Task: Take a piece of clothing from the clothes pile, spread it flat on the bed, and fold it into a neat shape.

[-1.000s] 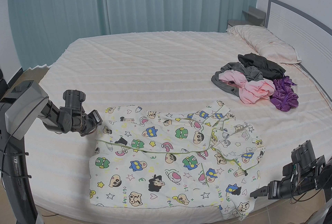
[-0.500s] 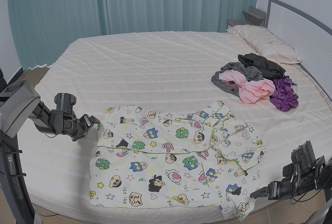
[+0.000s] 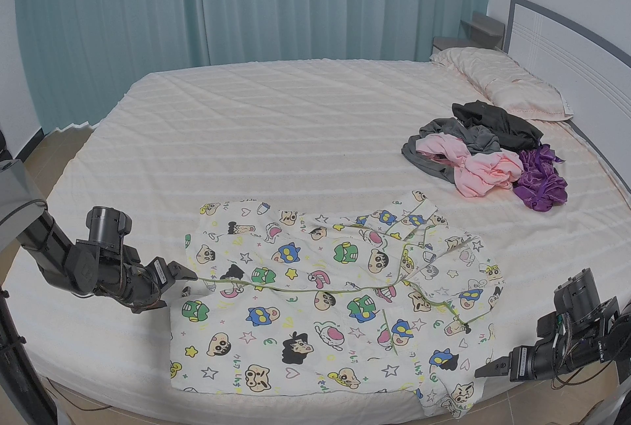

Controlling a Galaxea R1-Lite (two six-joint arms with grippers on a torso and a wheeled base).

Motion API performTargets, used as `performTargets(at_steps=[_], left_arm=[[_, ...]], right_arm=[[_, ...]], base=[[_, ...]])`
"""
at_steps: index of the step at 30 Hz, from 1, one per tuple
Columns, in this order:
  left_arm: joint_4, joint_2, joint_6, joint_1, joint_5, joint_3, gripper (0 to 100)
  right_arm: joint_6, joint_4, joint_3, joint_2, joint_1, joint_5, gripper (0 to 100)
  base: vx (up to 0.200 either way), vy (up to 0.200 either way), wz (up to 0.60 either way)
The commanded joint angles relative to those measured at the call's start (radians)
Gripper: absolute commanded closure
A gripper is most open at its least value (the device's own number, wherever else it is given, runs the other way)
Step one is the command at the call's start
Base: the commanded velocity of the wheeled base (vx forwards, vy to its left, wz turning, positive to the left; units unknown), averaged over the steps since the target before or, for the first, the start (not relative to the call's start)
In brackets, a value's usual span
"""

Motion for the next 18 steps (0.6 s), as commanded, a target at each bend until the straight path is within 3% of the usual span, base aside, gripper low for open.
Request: performTargets(at_steps=[1, 8, 9, 18], left_arm=[[-0.041, -0.072, -0.004, -0.052, -0.009, 0.077, 0], [-0.055, -0.066, -0.004, -0.075, -0.008, 0.079, 0], [-0.055, -0.066, -0.004, -0.078, -0.006, 0.079, 100], [-0.056, -0.095, 0.008, -0.152, 0.072, 0.128, 100]], right_arm=[[0.0, 0.0, 0.003, -0.002, 0.004, 0.009, 0], [0.0, -0.002, 0.003, 0.002, 0.004, 0.01, 0], [0.0, -0.002, 0.003, 0.002, 0.004, 0.01, 0], [0.0, -0.002, 0.006, 0.005, 0.005, 0.01, 0]], base=[[0.0, 0.0, 0.0], [0.0, 0.0, 0.0], [0.0, 0.0, 0.0], [0.0, 0.0, 0.0]])
